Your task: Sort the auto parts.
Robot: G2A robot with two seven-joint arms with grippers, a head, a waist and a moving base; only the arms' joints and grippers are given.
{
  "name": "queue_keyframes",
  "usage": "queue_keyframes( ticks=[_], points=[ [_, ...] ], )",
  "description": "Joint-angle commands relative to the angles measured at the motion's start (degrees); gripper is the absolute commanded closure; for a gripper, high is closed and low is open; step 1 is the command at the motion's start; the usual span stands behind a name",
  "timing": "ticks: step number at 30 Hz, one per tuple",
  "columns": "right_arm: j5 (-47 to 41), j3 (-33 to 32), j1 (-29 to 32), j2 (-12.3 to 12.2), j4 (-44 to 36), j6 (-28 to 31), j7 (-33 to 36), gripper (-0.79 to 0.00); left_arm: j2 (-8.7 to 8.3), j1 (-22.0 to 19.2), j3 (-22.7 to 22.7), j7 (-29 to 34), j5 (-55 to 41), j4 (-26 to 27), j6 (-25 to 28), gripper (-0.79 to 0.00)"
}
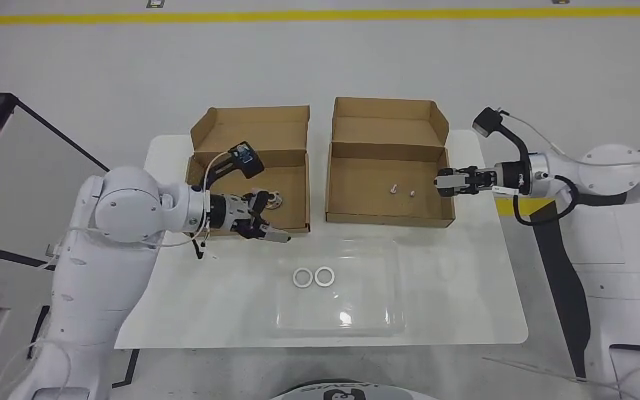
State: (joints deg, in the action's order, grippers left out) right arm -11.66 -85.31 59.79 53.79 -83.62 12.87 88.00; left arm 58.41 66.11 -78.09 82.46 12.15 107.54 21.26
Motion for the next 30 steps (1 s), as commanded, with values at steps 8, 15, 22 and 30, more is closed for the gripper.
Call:
queue_keyframes(
  ticks=[8, 15, 22, 30],
  points=[
    [-0.01, 0.0, 0.0, 0.0, 0.0, 0.0, 0.0, -0.785, -0.1, 0.83, 1.88, -0.15, 0.99, 2.77, -0.09, -0.785],
    [-0.01, 0.0, 0.0, 0.0, 0.0, 0.0, 0.0, -0.785, -0.09, -1.38, 7.93, 3.35, -1.59, 7.47, -2.79, -0.785],
    [-0.01, 0.0, 0.0, 0.0, 0.0, 0.0, 0.0, -0.785, -0.49, -3.94, 13.54, 5.54, -5.86, 9.27, -5.32, -0.785],
    [-0.01, 0.0, 0.0, 0.0, 0.0, 0.0, 0.0, -0.785, -2.34, -5.64, 16.77, 5.54, -8.08, 9.84, -8.49, -0.785]
  ],
)
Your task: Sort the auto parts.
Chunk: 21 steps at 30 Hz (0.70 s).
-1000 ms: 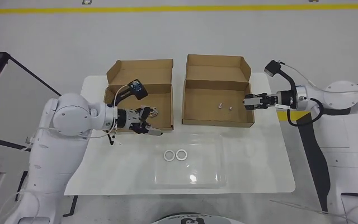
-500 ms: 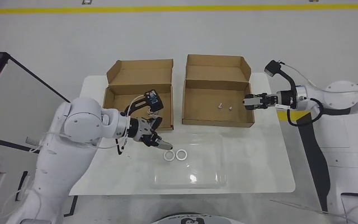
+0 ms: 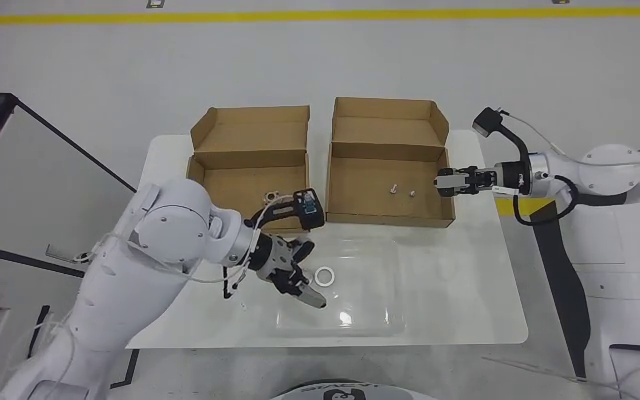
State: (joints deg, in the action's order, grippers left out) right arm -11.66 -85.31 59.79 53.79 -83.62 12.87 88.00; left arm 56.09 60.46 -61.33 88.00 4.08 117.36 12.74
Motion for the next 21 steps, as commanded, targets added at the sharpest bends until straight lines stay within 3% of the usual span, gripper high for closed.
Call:
queue_keyframes(
  ticks=[1, 11, 21],
  points=[
    [-0.01, 0.0, 0.0, 0.0, 0.0, 0.0, 0.0, -0.785, -0.02, 0.01, 0.01, 0.0, -0.01, 0.01, 0.03, -0.785],
    [-0.01, 0.0, 0.0, 0.0, 0.0, 0.0, 0.0, -0.785, -0.03, 0.62, 0.47, -0.45, -0.12, 0.29, -0.01, -0.785],
    [-0.01, 0.0, 0.0, 0.0, 0.0, 0.0, 0.0, -0.785, -1.06, 1.55, 6.97, 0.0, -0.03, 3.53, -0.86, -0.785]
  ],
)
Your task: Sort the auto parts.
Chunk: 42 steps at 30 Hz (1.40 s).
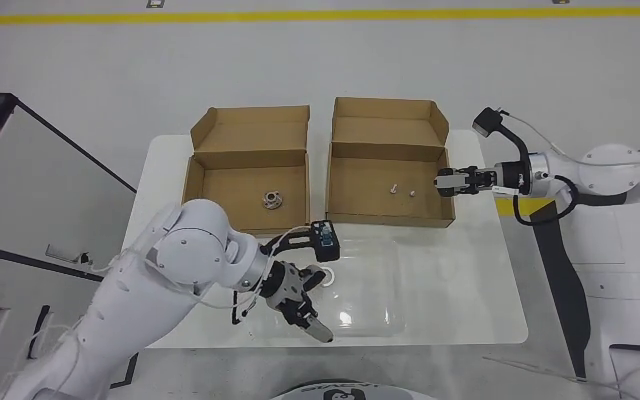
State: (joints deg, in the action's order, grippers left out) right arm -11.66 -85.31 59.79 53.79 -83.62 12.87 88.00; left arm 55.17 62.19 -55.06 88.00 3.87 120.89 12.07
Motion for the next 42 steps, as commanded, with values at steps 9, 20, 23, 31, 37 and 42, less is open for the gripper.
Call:
queue_keyframes(
  ticks=[9, 20, 23, 31, 37, 42],
  points=[
    [-0.01, 0.0, 0.0, 0.0, 0.0, 0.0, 0.0, -0.785, -0.67, -2.4, 6.27, 0.0, 1.24, -1.85, -1.12, -0.77],
    [-0.01, 0.0, 0.0, 0.0, 0.0, 0.0, 0.0, -0.785, 0.07, -6.01, 10.07, -3.56, 8.28, -3.84, -0.82, -0.699],
    [-0.01, 0.0, 0.0, 0.0, 0.0, 0.0, 0.0, -0.785, 0.15, -7.23, 10.68, -3.56, 12.03, -4.25, -1.07, -0.683],
    [-0.01, 0.0, 0.0, 0.0, 0.0, 0.0, 0.0, -0.785, 1.13, -10.79, 15.77, -2.0, 22.85, -6.15, -1.33, -0.73],
    [-0.01, 0.0, 0.0, 0.0, 0.0, 0.0, 0.0, -0.785, 2.42, -12.45, 19.74, -3.53, 26.73, -8.04, -1.76, -0.785],
    [-0.01, 0.0, 0.0, 0.0, 0.0, 0.0, 0.0, -0.785, 2.94, -13.02, 20.82, -3.91, 26.38, -8.76, -2.01, -0.785]
  ],
)
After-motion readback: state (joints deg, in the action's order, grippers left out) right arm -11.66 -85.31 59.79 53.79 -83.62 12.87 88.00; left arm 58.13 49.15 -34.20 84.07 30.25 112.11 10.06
